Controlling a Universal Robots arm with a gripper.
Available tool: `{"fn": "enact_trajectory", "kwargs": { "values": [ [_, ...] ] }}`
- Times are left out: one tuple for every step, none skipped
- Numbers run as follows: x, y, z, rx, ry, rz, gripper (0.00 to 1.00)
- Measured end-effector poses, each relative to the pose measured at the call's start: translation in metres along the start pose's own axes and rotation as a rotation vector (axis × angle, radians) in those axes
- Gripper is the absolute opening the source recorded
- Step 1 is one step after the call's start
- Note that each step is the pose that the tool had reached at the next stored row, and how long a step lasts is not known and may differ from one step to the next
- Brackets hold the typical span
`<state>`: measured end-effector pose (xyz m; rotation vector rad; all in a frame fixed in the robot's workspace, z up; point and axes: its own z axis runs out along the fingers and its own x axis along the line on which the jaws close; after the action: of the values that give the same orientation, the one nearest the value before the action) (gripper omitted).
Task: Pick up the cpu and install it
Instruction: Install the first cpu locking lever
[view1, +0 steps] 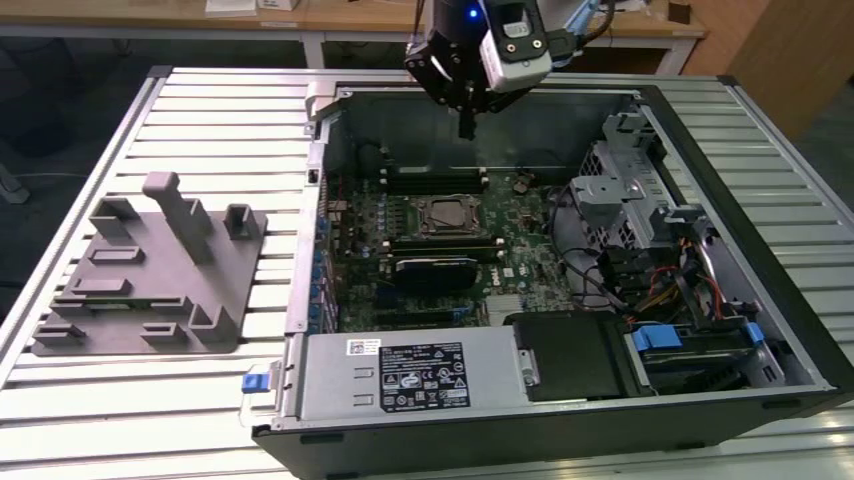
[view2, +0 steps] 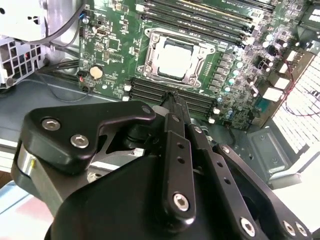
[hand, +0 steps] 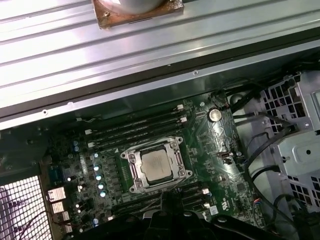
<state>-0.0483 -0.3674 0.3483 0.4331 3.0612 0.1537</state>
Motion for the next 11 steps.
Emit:
{"fn": "enact_trajectory", "kwargs": {
  "values": [
    [0.0001, -0.0002, 0.0017, 0.0008, 0.0003, 0.000, 0.11],
    [0.0001, -0.0003, 0.0030, 0.0026, 0.0003, 0.000, 0.11],
    [0.0000, -0.0004, 0.0041, 0.0055, 0.0001, -0.001, 0.11],
    [0.0000, -0.0005, 0.0052, 0.0091, -0.0004, -0.002, 0.11],
    [-0.0001, -0.0006, 0.0061, 0.0133, -0.0005, -0.004, 0.11],
    [-0.0001, -0.0006, 0.0070, 0.0170, -0.0001, -0.007, 0.11],
    [-0.0001, -0.0007, 0.0080, 0.0205, 0.0007, -0.010, 0.11],
    [-0.0002, -0.0008, 0.0089, 0.0238, 0.0019, -0.014, 0.11],
    [-0.0003, -0.0008, 0.0099, 0.0268, 0.0033, -0.018, 0.11],
    [-0.0003, -0.0010, 0.0110, 0.0291, 0.0044, -0.023, 0.11],
    [-0.0004, -0.0011, 0.0125, 0.0305, 0.0053, -0.028, 0.11]
  ]
}}
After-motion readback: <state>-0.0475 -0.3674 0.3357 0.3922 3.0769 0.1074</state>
